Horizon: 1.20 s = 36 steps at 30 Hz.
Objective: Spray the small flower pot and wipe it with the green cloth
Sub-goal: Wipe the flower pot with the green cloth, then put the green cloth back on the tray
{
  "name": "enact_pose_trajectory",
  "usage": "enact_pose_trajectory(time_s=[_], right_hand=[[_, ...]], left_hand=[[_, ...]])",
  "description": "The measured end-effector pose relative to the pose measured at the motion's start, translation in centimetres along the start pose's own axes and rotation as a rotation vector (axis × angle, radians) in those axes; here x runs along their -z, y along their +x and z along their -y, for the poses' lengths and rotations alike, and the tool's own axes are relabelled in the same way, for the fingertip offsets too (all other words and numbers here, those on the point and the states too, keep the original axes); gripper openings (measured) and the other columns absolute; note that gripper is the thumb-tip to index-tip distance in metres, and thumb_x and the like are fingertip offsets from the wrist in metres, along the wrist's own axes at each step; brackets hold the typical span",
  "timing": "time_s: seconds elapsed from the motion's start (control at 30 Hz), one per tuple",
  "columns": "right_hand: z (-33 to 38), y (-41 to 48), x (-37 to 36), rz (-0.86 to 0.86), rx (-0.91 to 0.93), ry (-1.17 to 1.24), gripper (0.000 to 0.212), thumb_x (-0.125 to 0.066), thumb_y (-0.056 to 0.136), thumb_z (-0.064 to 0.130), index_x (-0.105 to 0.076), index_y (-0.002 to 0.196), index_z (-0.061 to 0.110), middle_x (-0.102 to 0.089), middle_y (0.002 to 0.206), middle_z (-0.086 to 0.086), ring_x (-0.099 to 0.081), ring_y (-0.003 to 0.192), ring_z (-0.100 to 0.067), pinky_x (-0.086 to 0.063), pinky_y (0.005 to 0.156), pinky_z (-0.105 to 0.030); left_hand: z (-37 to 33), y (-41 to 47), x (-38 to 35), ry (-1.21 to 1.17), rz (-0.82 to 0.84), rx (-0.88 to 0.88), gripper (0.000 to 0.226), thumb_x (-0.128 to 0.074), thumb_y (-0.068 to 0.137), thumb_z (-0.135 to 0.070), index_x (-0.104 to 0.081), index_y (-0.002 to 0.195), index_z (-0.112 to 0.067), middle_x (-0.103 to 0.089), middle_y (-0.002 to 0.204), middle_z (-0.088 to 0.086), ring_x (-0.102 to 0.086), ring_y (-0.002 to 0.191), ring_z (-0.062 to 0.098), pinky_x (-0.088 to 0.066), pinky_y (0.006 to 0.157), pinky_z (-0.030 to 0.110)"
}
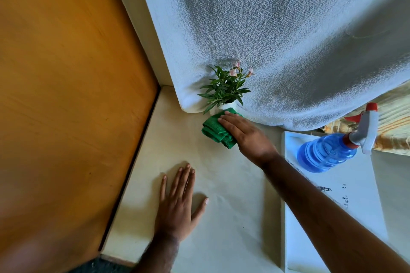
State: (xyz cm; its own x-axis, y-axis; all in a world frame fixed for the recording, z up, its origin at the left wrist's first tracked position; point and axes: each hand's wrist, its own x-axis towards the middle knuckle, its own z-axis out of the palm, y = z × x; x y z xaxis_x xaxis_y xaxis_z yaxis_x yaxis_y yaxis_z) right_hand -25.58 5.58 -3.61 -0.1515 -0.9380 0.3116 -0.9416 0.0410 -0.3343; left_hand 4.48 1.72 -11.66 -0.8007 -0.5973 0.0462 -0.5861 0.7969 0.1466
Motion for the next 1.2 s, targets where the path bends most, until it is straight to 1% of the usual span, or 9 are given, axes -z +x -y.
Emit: enact_pose_trajectory(time_s=[0.07, 0.23, 0.37, 0.57, 0.7, 0.87, 1.03, 1.13, 1.2], right_hand=[[-0.2, -0.5, -0.5, 0.045, 0.002, 0.005, 0.061, -0.062, 0.083, -0.021, -0.058, 0.139, 0.003, -0.058, 0.144, -0.014, -0.052, 0.136, -0.03, -0.033, 0.117, -0.037], [-0.1, -0.8, -1.0, 0.239, -0.066, 0.055, 0.064, -0.056, 0.084, -0.019, -0.053, 0.144, 0.005, -0.053, 0.149, -0.014, -0.05, 0.138, -0.032, -0.034, 0.113, -0.034], [0.3, -0.4, -0.1, 0.34, -0.151, 0.099, 0.067, -0.053, 0.087, -0.013, -0.048, 0.149, 0.012, -0.048, 0.154, -0.007, -0.051, 0.136, -0.026, -0.041, 0.107, -0.03], [2.7, -2.6, 2.9, 0.228, -0.144, 0.083, 0.064, -0.059, 0.082, -0.012, -0.056, 0.142, 0.011, -0.057, 0.145, -0.007, -0.057, 0.128, -0.027, -0.045, 0.099, -0.027], [3.5, -6.9, 6.0, 0.163, -0.185, 0.036, 0.068, -0.064, 0.074, -0.016, -0.059, 0.137, 0.009, -0.061, 0.138, -0.007, -0.058, 0.121, -0.023, -0.039, 0.097, -0.018], [3.8, -14.5, 9.0, 0.074, -0.413, -0.04, 0.066, -0.063, 0.076, -0.019, -0.059, 0.137, 0.006, -0.061, 0.138, -0.012, -0.061, 0.122, -0.03, -0.054, 0.094, -0.038], [4.3, -22.0, 9.5, 0.069, -0.713, -0.163, 0.061, -0.066, 0.078, -0.01, -0.061, 0.135, 0.012, -0.065, 0.134, -0.005, -0.07, 0.104, -0.029, -0.06, 0.071, -0.039], [4.1, -25.1, 8.6, 0.109, -0.831, -0.207, 0.065, -0.068, 0.07, -0.016, -0.063, 0.132, 0.005, -0.066, 0.132, -0.013, -0.071, 0.106, -0.035, -0.061, 0.073, -0.044], [3.6, -26.4, 7.7, 0.131, -0.822, -0.219, 0.065, -0.07, 0.071, -0.015, -0.061, 0.133, 0.001, -0.062, 0.138, -0.016, -0.068, 0.113, -0.038, -0.06, 0.081, -0.047]], left_hand=[[-0.1, 0.1, 0.1, 0.003, -0.002, 0.001, 0.088, -0.038, 0.1, -0.069, -0.026, 0.166, -0.013, -0.027, 0.176, 0.006, -0.026, 0.162, 0.022, -0.03, 0.126, 0.064], [0.0, 0.1, 0.2, 0.007, 0.013, 0.004, 0.09, -0.04, 0.099, -0.07, -0.023, 0.167, -0.014, -0.024, 0.177, 0.005, -0.023, 0.163, 0.022, -0.027, 0.128, 0.063], [0.0, 0.1, 0.1, 0.012, 0.026, 0.004, 0.089, -0.035, 0.1, -0.071, -0.021, 0.167, -0.015, -0.022, 0.177, 0.005, -0.021, 0.163, 0.023, -0.023, 0.13, 0.061], [0.2, 0.2, 0.1, -0.001, 0.035, 0.001, 0.091, -0.039, 0.098, -0.071, -0.021, 0.167, -0.015, -0.022, 0.177, 0.006, -0.022, 0.163, 0.023, -0.017, 0.131, 0.06], [0.2, 0.2, 0.3, -0.021, 0.067, 0.007, 0.09, -0.039, 0.098, -0.07, -0.025, 0.166, -0.014, -0.026, 0.176, 0.007, -0.027, 0.161, 0.025, -0.025, 0.129, 0.062], [0.3, 0.1, 0.8, -0.054, 0.086, 0.02, 0.087, -0.041, 0.097, -0.066, -0.032, 0.164, -0.012, -0.031, 0.174, 0.008, -0.033, 0.159, 0.026, -0.03, 0.126, 0.063], [-0.1, 0.1, 0.8, -0.079, 0.094, 0.03, 0.087, -0.04, 0.096, -0.066, -0.03, 0.165, -0.014, -0.028, 0.175, 0.005, -0.028, 0.161, 0.022, -0.025, 0.128, 0.062], [-0.1, 0.0, 0.6, -0.068, 0.086, 0.017, 0.087, -0.039, 0.096, -0.066, -0.028, 0.166, -0.015, -0.026, 0.175, 0.005, -0.027, 0.161, 0.021, -0.023, 0.129, 0.062], [-0.2, 0.1, 0.6, -0.065, 0.079, 0.018, 0.086, -0.037, 0.097, -0.066, -0.029, 0.165, -0.014, -0.028, 0.175, 0.006, -0.028, 0.16, 0.023, -0.024, 0.128, 0.063]])
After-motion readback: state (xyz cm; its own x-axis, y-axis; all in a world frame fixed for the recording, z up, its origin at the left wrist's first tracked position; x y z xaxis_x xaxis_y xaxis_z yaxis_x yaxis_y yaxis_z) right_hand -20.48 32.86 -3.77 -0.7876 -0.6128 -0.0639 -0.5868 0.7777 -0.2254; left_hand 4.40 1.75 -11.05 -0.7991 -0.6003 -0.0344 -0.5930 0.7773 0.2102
